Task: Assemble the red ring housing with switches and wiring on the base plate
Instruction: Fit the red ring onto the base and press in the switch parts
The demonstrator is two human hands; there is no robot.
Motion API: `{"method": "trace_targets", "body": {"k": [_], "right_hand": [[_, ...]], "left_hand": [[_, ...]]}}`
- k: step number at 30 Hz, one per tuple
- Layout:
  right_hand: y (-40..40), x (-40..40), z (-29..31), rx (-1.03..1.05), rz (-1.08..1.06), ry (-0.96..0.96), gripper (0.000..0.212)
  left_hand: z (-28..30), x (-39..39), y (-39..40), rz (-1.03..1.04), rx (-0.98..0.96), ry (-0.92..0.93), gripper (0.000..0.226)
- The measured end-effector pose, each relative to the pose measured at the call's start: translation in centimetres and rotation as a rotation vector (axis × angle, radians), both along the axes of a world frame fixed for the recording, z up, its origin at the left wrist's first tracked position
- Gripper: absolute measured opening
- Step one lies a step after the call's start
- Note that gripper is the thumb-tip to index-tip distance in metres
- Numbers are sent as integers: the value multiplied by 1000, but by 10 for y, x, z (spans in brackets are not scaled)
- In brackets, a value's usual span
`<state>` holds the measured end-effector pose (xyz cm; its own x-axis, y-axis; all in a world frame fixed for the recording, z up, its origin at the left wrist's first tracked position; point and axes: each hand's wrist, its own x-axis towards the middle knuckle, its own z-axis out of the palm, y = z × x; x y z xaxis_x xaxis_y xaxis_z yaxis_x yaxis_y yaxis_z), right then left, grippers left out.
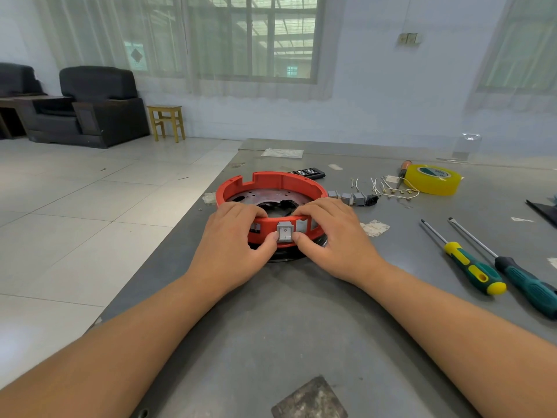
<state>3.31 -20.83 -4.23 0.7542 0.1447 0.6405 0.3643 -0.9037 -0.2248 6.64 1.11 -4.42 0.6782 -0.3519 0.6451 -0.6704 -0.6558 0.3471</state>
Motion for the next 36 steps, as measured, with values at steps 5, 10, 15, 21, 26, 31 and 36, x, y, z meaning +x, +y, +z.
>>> {"method": "trace_targets", "body": {"k": [5,10,15,21,26,31,36], "right_hand": [[0,1,1,-2,2,24,36],[0,1,2,14,8,32,35],[0,1,3,18,1,28,32],[3,0,1,38,-6,1,28],[-3,0,-1,52,34,16,33],[-9,2,-4,189,-44,108,55],[1,2,-9,209,-39,118,64]], "left_hand": [[-1,3,-4,21,-11,9,34],[-2,3,-4,30,-8,5,28],[-1,2,-6,42,-13,11,26],[1,4,-5,15,-34,26,23],[0,2,-4,13,-33,32,36],[-1,1,2,29,-33,39,40],[-2,-8,0,77,16,-15,42]]}}
